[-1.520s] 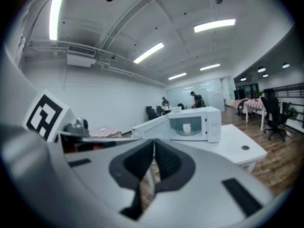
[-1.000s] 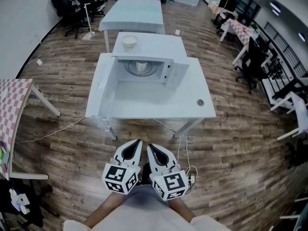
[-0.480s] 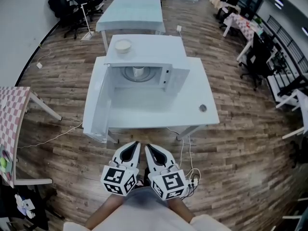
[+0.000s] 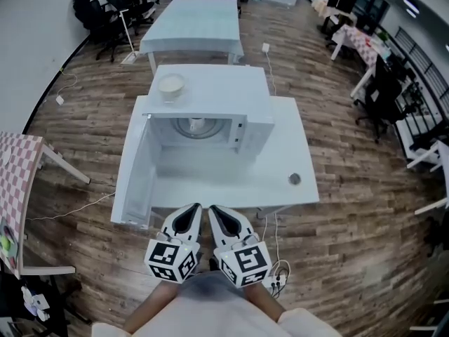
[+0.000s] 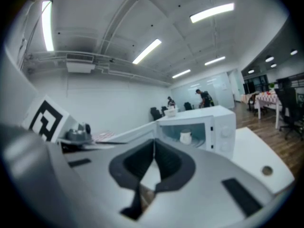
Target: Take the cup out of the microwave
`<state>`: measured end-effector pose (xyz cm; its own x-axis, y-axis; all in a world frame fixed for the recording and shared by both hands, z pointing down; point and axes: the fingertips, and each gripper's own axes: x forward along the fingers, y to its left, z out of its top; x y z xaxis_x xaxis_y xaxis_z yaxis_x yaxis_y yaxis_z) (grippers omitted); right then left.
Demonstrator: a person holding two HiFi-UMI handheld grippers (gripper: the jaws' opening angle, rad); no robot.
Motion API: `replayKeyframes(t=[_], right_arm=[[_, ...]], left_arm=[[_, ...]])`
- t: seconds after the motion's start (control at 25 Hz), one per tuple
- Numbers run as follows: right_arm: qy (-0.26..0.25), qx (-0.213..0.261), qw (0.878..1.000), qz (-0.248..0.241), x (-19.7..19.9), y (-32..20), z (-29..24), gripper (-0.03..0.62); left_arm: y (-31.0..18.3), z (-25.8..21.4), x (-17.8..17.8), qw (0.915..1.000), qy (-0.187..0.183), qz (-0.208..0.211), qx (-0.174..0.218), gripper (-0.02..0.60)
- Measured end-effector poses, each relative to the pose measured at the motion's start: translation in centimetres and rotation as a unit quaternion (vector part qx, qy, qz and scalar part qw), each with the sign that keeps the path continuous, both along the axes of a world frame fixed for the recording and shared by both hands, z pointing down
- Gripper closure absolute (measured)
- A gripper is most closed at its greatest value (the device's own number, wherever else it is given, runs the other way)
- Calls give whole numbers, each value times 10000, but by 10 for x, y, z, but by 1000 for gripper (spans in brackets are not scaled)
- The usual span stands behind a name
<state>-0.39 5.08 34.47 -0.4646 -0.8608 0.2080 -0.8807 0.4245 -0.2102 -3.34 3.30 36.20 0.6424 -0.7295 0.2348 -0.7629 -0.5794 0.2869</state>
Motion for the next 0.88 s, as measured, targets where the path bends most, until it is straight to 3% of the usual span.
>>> replayKeyframes(t=[0.4, 0.88], right_arm=[[-11, 185, 9997, -129, 45, -46, -7, 571], [71, 139, 9997, -173, 63, -68, 4, 571]], left_arm=[[-48, -16, 45, 9991, 86, -108, 395, 566], [-82, -7, 54, 9985, 216, -308, 410, 566]])
